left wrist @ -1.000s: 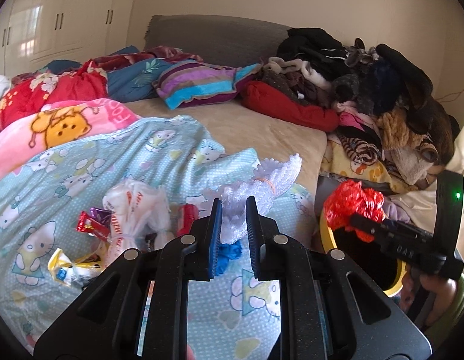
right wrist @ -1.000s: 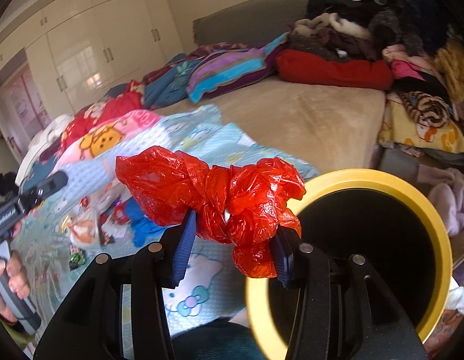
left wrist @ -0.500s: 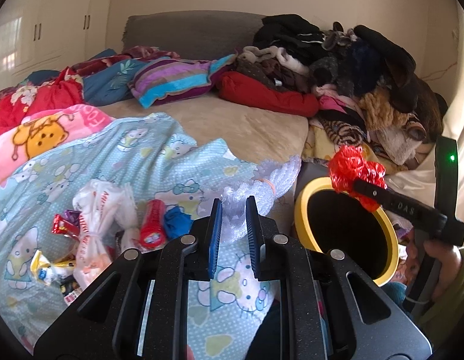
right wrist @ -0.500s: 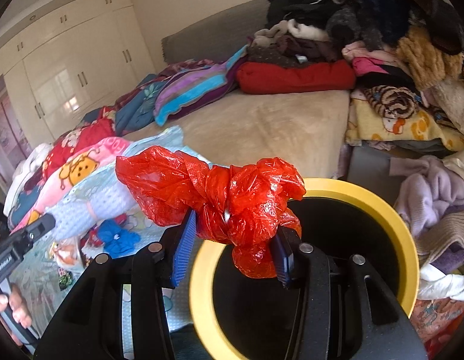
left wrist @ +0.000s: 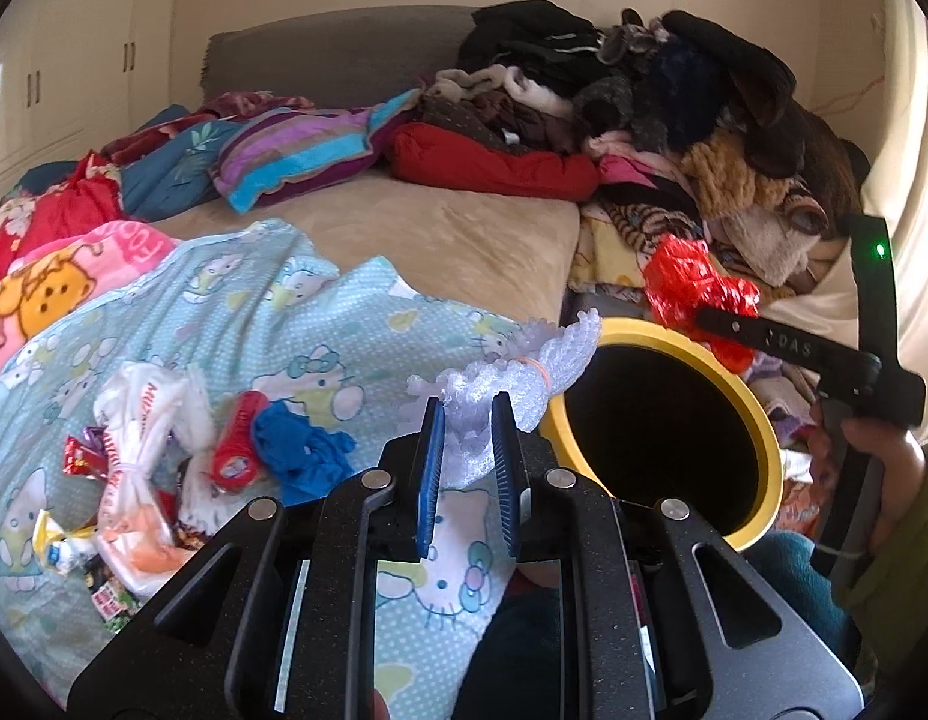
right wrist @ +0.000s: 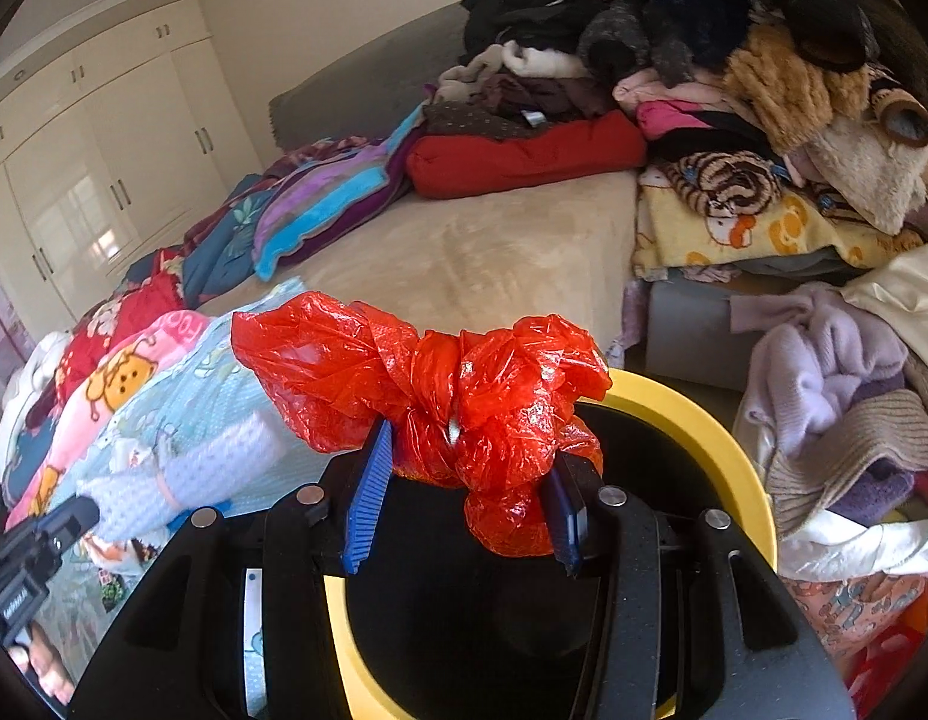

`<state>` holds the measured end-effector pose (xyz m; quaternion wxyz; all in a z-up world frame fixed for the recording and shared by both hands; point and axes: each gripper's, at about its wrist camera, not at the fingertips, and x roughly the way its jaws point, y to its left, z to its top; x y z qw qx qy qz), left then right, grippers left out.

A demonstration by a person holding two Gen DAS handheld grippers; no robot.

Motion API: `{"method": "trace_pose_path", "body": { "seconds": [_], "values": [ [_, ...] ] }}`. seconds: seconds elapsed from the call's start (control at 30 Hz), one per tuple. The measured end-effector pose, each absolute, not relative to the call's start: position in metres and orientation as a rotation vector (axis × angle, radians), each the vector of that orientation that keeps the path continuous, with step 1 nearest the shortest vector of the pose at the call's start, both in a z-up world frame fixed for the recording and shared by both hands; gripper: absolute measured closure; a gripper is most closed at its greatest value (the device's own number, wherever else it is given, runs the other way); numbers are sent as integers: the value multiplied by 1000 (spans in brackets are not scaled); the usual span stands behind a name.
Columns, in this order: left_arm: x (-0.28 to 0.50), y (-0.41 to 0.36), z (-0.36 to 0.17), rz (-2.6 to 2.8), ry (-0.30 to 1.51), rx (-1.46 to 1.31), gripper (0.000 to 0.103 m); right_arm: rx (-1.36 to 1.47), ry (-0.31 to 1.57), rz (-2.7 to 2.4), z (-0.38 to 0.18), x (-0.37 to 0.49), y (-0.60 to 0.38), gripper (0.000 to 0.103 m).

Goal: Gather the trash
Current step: 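Carry both held items over the yellow-rimmed bin and open both tools to drop them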

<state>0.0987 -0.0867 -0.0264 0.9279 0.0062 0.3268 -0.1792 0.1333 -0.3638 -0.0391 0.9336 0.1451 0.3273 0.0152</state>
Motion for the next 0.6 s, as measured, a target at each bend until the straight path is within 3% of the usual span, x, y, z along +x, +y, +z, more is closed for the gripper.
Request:
{"method": "trace_pose_path", "body": {
  "seconds": [0.6],
  "values": [
    [91,-152,-58,-503,753,142,92,363,707,-46,-57,132,-410,57]
  ]
}}
